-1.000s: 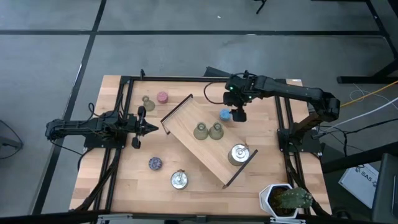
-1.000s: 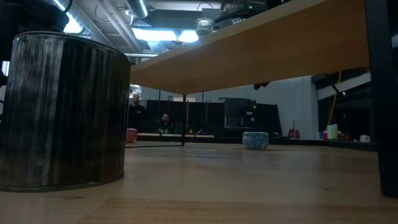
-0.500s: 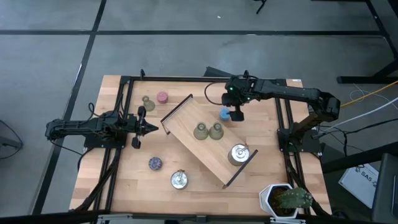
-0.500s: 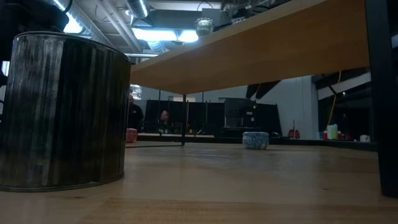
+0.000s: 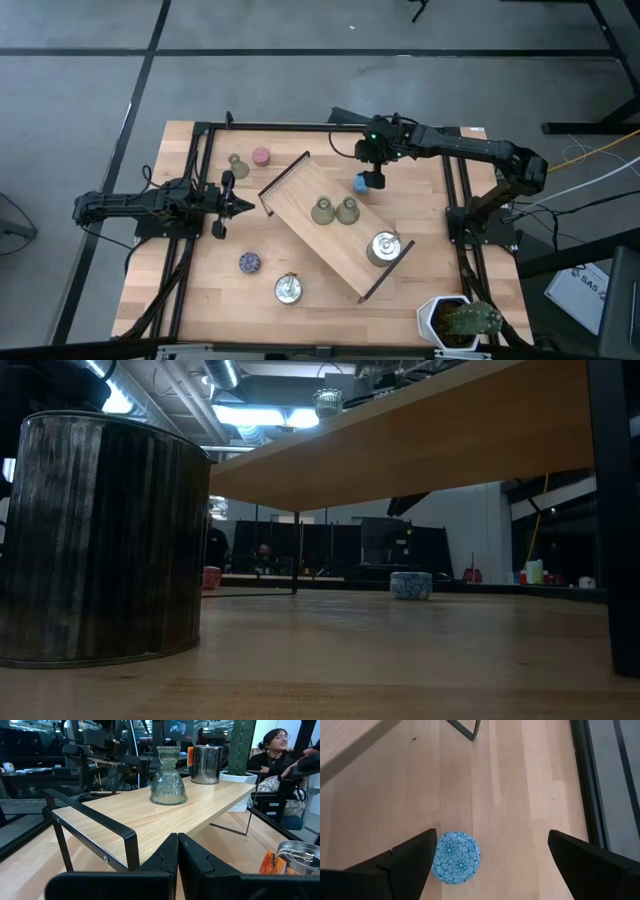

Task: Pick & Place candle stick holders
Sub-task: Put the blue white scented candle on the shelf

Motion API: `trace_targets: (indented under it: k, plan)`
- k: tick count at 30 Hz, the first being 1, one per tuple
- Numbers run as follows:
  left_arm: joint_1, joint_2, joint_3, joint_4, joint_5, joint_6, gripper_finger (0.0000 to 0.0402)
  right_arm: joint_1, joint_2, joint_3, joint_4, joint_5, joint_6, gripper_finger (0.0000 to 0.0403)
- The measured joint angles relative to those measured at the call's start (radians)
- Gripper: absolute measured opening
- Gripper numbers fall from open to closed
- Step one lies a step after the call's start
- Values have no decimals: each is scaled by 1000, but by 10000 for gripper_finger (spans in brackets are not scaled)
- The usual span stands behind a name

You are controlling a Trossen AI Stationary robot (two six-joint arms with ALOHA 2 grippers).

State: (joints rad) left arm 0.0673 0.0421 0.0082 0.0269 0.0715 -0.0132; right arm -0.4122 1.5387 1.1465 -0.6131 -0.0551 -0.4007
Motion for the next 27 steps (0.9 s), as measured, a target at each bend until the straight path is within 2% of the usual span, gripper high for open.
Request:
trace_targets:
  k: [7, 27]
  plan:
    - [0, 0, 0, 0, 0, 0, 4, -9, 0, 0, 16, 0, 52, 385]
    - [0, 0, 0, 0, 0, 0, 4, -13, 0, -21, 25, -21, -21, 400]
